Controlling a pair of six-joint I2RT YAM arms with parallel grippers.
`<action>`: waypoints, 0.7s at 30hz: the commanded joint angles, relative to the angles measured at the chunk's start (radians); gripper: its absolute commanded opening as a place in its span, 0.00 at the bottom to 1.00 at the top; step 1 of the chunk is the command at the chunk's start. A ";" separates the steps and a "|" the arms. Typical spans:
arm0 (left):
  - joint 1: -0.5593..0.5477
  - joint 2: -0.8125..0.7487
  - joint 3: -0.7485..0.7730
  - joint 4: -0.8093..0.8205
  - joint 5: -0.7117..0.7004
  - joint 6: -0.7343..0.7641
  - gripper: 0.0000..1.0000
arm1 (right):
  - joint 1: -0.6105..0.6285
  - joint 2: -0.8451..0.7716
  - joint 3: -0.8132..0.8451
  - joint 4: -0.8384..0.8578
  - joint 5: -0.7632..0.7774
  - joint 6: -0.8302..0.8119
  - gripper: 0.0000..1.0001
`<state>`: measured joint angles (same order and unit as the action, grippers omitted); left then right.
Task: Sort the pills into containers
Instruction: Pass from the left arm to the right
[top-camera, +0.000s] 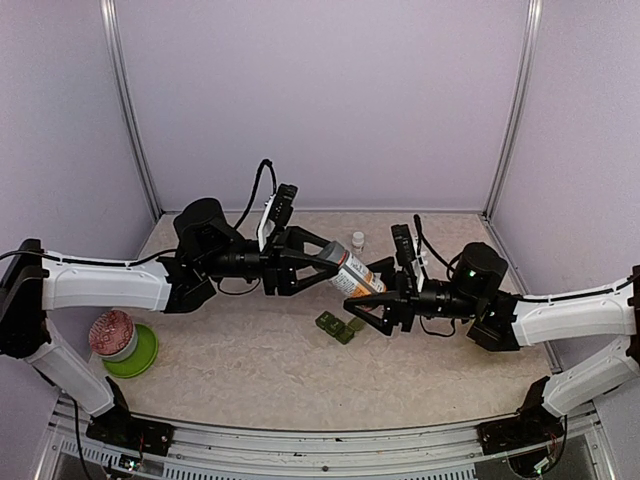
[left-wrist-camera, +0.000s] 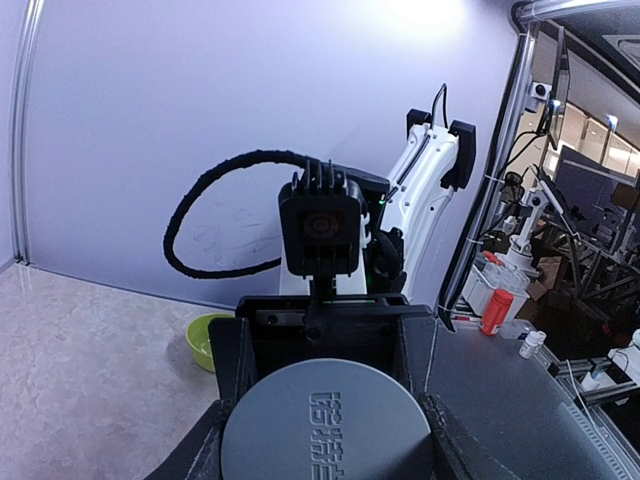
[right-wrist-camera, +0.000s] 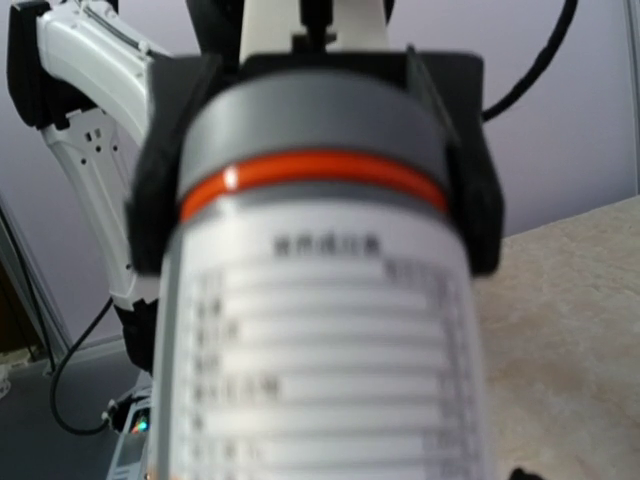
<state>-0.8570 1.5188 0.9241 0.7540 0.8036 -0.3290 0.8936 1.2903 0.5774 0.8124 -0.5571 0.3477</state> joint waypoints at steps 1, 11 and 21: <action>-0.012 0.004 -0.009 0.065 -0.013 -0.006 0.16 | -0.007 -0.028 0.009 0.052 0.011 0.018 0.77; -0.013 0.001 -0.021 0.076 -0.048 -0.002 0.16 | -0.007 -0.005 0.005 0.073 -0.030 0.032 0.56; -0.013 -0.001 -0.032 0.079 -0.080 0.000 0.16 | -0.008 0.012 0.007 0.082 -0.055 0.038 0.41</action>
<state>-0.8658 1.5200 0.9009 0.7803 0.7727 -0.3370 0.8879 1.2972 0.5774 0.8593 -0.5835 0.3805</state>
